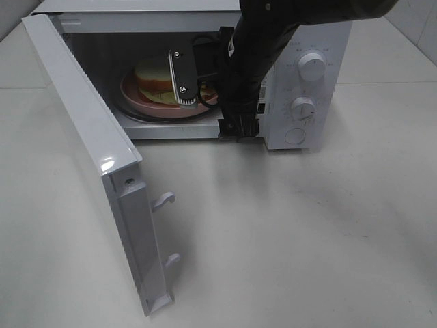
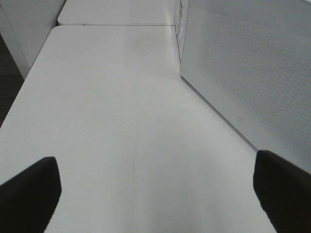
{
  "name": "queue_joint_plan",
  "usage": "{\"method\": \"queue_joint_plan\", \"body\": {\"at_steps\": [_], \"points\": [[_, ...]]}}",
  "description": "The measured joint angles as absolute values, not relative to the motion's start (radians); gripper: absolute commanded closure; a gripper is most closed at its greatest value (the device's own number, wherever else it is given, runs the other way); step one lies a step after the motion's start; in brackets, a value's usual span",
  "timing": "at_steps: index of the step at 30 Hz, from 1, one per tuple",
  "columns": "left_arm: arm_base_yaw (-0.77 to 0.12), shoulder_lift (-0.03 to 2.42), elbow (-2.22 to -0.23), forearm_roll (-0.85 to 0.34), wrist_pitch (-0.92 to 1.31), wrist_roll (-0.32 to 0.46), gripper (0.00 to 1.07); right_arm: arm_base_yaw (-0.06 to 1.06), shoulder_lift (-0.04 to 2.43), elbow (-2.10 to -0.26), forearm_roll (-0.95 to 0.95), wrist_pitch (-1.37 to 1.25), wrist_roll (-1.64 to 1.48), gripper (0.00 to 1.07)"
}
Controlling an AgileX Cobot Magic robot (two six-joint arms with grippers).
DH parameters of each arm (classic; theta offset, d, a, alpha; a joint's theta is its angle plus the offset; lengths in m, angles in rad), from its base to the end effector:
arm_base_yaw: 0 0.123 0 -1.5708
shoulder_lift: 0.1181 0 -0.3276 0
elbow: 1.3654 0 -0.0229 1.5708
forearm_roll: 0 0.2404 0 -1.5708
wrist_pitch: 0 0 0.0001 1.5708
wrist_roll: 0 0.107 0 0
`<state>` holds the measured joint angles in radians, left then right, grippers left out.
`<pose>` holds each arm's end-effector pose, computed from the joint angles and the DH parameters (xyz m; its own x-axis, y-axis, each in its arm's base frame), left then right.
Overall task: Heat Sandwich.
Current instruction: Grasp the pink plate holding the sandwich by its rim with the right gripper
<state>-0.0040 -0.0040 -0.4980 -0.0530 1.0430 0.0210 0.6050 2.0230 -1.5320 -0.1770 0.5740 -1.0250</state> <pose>-0.0423 -0.0047 0.2661 -0.4380 -0.0040 -0.8990 0.0426 0.9988 -0.0252 0.3900 0.2572 0.2374 0.2190 -0.9648 -0.1455 -0.8276 -0.1047 -0.5515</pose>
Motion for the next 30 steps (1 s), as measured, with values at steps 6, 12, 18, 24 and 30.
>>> {"method": "queue_joint_plan", "body": {"at_steps": [6, 12, 18, 24, 30], "points": [[-0.004, -0.004, -0.498, -0.053, 1.043, 0.021, 0.03, 0.618, 2.089, -1.603, -0.171, 0.568, -1.025, 0.16], [-0.004, -0.004, -0.498, -0.047, 1.043, 0.021, 0.03, 0.628, 2.169, -1.694, -0.147, 0.558, -1.025, 0.17], [-0.004, -0.004, -0.498, -0.046, 1.043, 0.021, 0.03, 0.628, 2.248, -1.79, -0.126, 0.558, -1.025, 0.18], [-0.004, -0.004, -0.498, -0.046, 1.043, 0.021, 0.03, 0.628, 2.309, -1.857, -0.124, 0.555, -1.025, 0.19], [-0.004, -0.004, -0.498, -0.046, 1.043, 0.021, 0.03, 0.628, 2.355, -1.889, -0.122, 0.554, -1.025, 0.2]]}}
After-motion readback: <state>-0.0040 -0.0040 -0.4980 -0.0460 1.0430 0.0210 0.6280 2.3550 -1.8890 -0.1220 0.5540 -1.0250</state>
